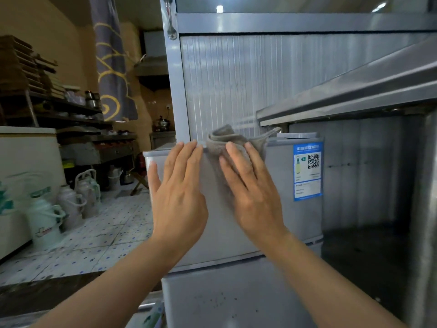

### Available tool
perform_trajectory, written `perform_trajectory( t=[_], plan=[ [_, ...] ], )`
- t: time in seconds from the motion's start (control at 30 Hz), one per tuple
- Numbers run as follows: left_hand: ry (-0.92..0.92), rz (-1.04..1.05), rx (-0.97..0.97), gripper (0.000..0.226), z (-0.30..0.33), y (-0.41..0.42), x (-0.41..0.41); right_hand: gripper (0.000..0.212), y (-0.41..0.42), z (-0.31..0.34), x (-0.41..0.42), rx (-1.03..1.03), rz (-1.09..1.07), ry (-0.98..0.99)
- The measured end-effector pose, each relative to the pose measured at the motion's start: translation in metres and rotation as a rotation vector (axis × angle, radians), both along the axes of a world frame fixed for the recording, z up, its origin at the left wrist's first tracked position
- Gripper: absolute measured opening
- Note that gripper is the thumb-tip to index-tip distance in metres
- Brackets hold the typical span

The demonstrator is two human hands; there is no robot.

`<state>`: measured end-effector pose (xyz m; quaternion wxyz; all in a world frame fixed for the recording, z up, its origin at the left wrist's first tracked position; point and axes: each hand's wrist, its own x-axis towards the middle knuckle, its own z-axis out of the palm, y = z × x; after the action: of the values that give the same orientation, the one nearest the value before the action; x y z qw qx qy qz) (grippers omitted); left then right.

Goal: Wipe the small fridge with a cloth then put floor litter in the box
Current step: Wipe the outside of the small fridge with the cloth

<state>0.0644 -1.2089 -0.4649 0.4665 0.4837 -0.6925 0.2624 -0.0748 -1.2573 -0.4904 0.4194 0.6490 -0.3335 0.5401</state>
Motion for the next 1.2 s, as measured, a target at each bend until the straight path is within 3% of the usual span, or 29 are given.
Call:
perform_trajectory(
  t=[0.07, 0.13, 0.2, 0.27, 0.43, 0.57, 0.67, 0.73, 0.83, 0.97, 1.1, 1.2],
  plan=[
    [-0.009, 0.010, -0.008, 0.079, 0.003, -0.002, -0.002, 0.054, -0.002, -0.009, -0.032, 0.043, -0.033, -0.066],
    [-0.004, 0.010, -0.024, 0.075, 0.003, -0.003, -0.002, 0.063, -0.001, -0.011, -0.060, 0.174, -0.050, -0.291],
    [-0.005, 0.008, -0.050, 0.072, 0.003, -0.004, -0.003, 0.064, 0.002, -0.007, -0.068, 0.296, -0.062, -0.513],
    [0.006, 0.002, -0.074, 0.070, 0.002, -0.007, -0.005, 0.065, 0.004, -0.002, -0.054, 0.304, -0.070, -0.589],
    [0.049, -0.043, -0.082, 0.077, -0.001, -0.013, -0.008, 0.053, 0.015, -0.002, 0.009, 0.123, 0.053, -0.355],
    [0.044, -0.084, -0.071, 0.080, -0.002, -0.014, -0.005, 0.053, 0.010, -0.005, -0.004, 0.092, 0.041, -0.128],
    [0.061, -0.095, -0.058, 0.078, -0.004, -0.015, -0.004, 0.070, 0.002, -0.008, -0.048, 0.236, -0.038, -0.313],
    [0.059, -0.097, -0.053, 0.073, -0.006, -0.016, -0.004, 0.071, 0.000, -0.005, -0.071, 0.312, -0.058, -0.516],
    [0.033, -0.090, -0.063, 0.071, -0.008, -0.021, -0.003, 0.071, -0.004, 0.003, -0.078, 0.330, -0.050, -0.608],
    [0.008, -0.081, -0.096, 0.070, -0.010, -0.026, 0.000, 0.072, 0.000, -0.011, -0.036, 0.250, -0.041, -0.565],
    [-0.009, -0.076, -0.122, 0.069, -0.010, -0.029, 0.002, 0.052, 0.014, -0.043, 0.008, 0.212, 0.033, -0.369],
    [-0.005, -0.063, -0.128, 0.069, -0.010, -0.030, 0.003, 0.049, 0.015, -0.051, -0.005, 0.248, 0.067, -0.210]
  ],
)
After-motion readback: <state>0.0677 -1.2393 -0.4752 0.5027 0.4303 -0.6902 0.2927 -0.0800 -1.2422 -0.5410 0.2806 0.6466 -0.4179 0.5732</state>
